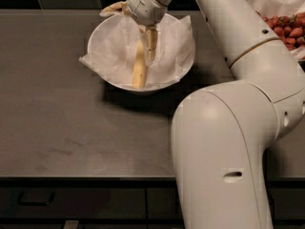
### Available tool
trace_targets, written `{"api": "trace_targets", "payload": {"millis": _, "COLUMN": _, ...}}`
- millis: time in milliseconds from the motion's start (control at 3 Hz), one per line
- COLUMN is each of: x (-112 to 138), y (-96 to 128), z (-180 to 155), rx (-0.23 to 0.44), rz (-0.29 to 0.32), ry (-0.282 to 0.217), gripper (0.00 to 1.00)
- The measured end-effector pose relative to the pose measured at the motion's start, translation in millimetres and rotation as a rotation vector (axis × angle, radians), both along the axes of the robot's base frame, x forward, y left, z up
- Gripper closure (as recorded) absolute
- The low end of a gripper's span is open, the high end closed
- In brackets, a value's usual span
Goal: Pick banana from white bowl
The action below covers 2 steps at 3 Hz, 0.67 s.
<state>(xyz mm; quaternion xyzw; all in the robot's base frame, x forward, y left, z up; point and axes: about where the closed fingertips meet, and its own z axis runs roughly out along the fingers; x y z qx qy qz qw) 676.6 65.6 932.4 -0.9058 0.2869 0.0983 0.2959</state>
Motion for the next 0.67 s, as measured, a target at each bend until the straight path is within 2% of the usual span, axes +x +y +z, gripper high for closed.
{"api": "trace_targets", "payload": {"millis": 667, "x": 3, "y": 28, "z": -36, "rx": -0.045, "rz": 0.071, "ry": 0.068, "gripper": 0.0}}
